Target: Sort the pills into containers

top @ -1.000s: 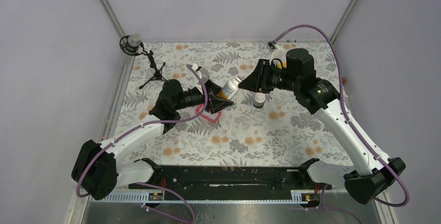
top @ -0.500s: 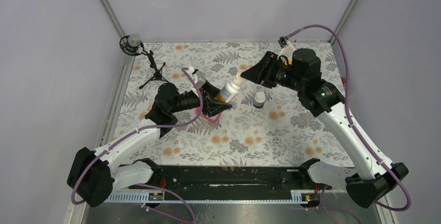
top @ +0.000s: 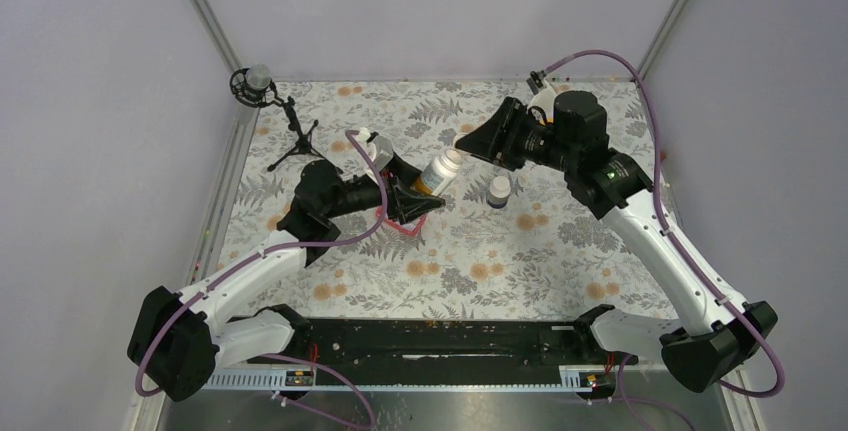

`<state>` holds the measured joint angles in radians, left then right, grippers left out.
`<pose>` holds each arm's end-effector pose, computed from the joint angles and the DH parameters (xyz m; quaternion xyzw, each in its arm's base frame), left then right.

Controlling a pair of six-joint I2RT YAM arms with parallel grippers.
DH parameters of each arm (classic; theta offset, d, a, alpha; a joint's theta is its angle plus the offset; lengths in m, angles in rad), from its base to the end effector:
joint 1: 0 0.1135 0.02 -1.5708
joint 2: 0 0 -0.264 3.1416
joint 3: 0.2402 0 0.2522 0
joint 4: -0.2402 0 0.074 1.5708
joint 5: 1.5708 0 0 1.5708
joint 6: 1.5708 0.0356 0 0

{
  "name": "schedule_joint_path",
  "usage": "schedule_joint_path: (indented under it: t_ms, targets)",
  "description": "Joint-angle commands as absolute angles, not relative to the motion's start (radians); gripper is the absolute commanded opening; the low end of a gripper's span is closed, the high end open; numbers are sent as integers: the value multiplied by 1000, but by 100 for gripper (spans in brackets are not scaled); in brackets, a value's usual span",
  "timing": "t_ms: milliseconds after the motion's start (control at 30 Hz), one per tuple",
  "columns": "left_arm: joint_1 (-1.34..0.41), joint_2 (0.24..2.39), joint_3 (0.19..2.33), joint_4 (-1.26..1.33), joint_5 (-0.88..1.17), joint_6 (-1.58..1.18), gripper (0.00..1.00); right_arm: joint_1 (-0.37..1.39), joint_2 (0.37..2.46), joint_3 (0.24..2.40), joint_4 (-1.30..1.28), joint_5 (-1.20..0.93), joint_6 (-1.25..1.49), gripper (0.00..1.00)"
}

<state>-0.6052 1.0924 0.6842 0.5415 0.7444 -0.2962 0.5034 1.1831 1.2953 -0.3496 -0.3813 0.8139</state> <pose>0.1889 -0.1600 0.3190 0.3648 0.5639 -0.5209 0.5268 0.2222 0.1375 0.4198 0.0035 0.7805 0.4894 0.3890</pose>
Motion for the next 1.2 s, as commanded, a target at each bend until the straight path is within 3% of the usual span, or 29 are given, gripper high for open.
schedule_joint_path:
  t_ms: [0, 67, 167, 300, 567, 667, 867, 1033, 1100, 1167]
  targets:
    - [-609, 1065, 690, 631, 708, -291, 0, 500, 1156, 1257, -132, -511, 879, 67]
    - [-609, 1069, 694, 631, 693, -291, 0, 499, 1136, 1215, -36, -535, 909, 83]
    - [-609, 1076, 704, 615, 652, -293, 0, 501, 1131, 1202, -10, -555, 911, 92]
    - [-609, 1083, 720, 605, 623, -292, 0, 519, 1132, 1201, -36, -537, 846, 96]
    - [-609, 1098, 749, 581, 612, -294, 0, 618, 1190, 1298, -169, -406, 674, 94]
    - [-609, 1100, 755, 581, 613, -298, 1, 643, 1209, 1314, -185, -372, 648, 90]
    - [-609, 1097, 761, 580, 616, -311, 5, 652, 1235, 1327, -184, -361, 622, 69]
    - [-609, 1095, 768, 574, 617, -317, 11, 659, 1257, 1334, -177, -369, 617, 60]
    - [-609, 1089, 768, 569, 597, -326, 19, 658, 1262, 1321, -148, -376, 623, 52]
    - [-608, 1076, 762, 570, 563, -346, 38, 659, 1260, 1292, -87, -403, 638, 42]
